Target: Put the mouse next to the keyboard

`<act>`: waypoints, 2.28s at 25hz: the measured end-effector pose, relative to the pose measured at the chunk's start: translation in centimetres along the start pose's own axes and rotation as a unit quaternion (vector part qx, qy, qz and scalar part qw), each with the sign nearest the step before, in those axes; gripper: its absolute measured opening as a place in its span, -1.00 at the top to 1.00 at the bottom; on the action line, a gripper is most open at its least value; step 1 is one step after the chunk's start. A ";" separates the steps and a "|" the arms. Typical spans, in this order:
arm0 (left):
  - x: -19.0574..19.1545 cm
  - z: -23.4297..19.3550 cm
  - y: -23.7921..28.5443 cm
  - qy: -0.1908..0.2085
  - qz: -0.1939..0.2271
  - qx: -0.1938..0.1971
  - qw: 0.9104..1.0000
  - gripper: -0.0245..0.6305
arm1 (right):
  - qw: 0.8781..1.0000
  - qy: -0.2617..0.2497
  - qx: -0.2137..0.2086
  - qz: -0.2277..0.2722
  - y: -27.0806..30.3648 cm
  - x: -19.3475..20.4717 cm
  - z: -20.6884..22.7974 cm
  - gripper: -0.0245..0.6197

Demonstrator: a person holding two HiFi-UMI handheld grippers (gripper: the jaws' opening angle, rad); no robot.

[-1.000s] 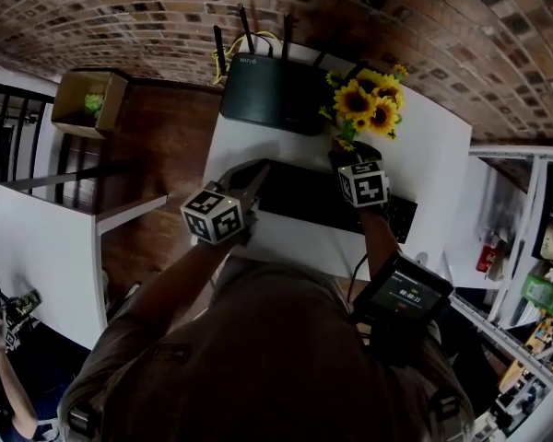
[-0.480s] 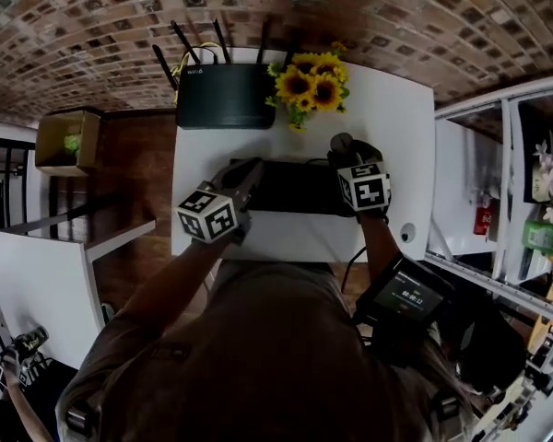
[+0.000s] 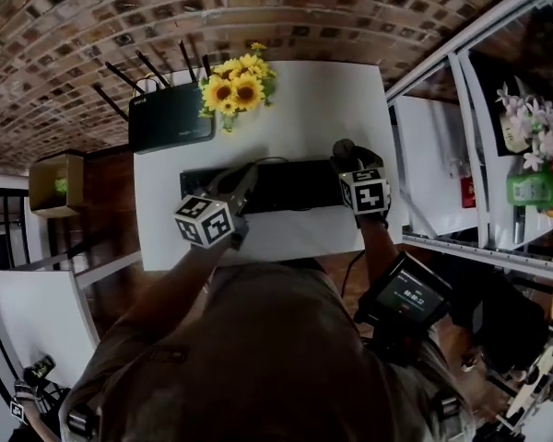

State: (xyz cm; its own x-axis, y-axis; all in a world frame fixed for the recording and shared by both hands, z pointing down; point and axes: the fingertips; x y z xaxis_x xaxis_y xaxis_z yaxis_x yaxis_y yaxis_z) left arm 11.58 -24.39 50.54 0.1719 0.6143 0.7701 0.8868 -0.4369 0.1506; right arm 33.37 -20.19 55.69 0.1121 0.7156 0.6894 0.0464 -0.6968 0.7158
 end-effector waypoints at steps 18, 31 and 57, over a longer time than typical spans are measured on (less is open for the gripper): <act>3.5 5.3 3.6 0.029 -0.036 -0.012 0.999 0.93 | 0.994 0.110 0.013 -0.027 -0.5 9.4 6.8 0.03; 4.3 5.3 2.4 0.036 -0.049 -0.028 0.998 0.93 | 0.991 0.124 0.012 -0.054 1.1 12.1 6.5 0.04; 5.4 6.4 1.9 0.038 -0.034 -0.053 0.997 0.93 | 0.994 0.108 -0.001 -0.014 1.2 11.6 6.9 -0.03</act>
State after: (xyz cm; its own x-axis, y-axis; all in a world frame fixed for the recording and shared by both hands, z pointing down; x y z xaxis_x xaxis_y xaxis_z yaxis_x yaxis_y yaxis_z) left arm 16.94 -17.66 50.99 0.0758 0.5956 0.7997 0.8446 -0.4647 0.2661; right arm 41.54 -13.06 63.74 -0.1045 0.7290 0.6764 0.0437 -0.6762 0.7355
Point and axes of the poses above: the fingertips, and each gripper's own axes: y forward along the fingers, z to its right, x out of its underside, and after that the axes turned 4 degrees about z, right-handed
